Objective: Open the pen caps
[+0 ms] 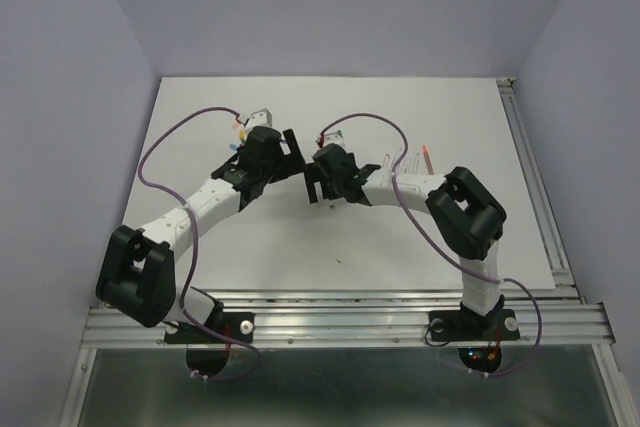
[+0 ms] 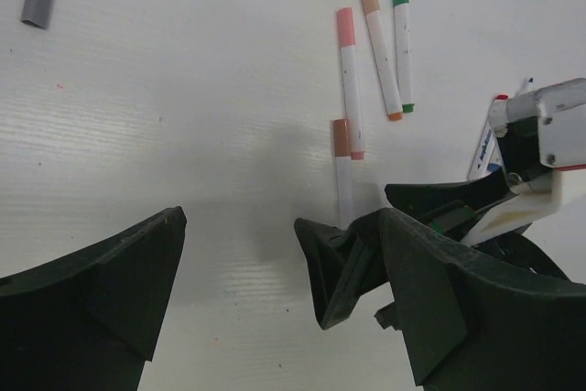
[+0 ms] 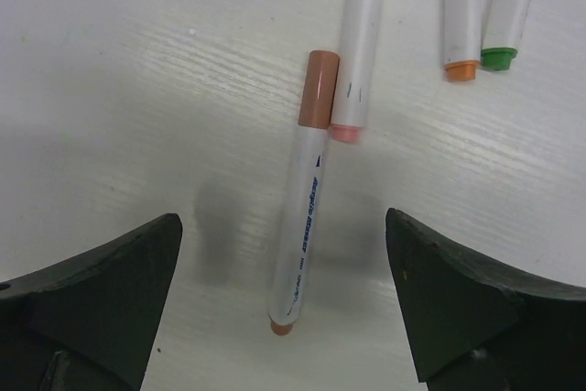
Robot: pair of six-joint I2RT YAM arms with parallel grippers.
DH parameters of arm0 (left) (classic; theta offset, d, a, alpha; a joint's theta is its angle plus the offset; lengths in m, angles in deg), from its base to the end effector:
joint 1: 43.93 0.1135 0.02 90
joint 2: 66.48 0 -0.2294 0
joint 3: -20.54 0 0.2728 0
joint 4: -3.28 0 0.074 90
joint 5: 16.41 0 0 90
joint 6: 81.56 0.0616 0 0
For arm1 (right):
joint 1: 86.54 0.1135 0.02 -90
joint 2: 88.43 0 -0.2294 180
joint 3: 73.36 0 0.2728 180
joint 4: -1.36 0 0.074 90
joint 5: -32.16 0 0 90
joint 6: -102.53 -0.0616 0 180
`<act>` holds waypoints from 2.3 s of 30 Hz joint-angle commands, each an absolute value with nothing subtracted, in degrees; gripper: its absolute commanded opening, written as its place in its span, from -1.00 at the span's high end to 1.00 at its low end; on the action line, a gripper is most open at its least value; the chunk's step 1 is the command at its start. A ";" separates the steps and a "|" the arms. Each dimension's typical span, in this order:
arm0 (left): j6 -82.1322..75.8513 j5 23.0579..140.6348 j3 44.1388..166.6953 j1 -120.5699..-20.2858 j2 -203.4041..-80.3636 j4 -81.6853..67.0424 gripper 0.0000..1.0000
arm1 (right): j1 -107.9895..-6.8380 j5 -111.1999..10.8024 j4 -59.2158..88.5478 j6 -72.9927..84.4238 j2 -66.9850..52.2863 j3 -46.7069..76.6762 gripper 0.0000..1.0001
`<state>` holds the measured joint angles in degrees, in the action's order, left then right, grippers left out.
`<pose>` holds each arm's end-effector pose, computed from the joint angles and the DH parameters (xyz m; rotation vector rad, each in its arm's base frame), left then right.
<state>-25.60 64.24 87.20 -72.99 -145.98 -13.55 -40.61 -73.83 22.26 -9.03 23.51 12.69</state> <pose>0.3207 -0.1667 0.2117 -0.1925 2.1112 -0.4964 0.3199 0.3060 0.1101 -0.3693 2.3312 0.2432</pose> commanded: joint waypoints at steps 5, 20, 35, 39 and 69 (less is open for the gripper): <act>-26.63 62.25 87.04 -73.11 -143.30 -13.82 -0.98 | -39.08 -78.40 23.21 -9.88 28.73 18.28 -0.53; -25.84 59.78 87.39 -72.84 -142.85 -14.61 -0.98 | -35.48 -79.55 24.71 -11.90 25.58 11.43 0.98; -27.24 71.73 85.90 -72.93 -141.36 -8.04 -0.97 | -33.63 -68.92 5.28 -13.92 -0.97 -7.82 0.99; -30.49 78.93 83.35 -73.02 -140.13 -1.79 -0.89 | -33.63 -66.54 3.00 -14.45 -4.32 -9.14 0.99; -32.34 87.21 79.66 -73.46 -138.64 5.87 1.00 | -33.63 -66.54 0.18 -12.78 -6.25 -5.90 0.92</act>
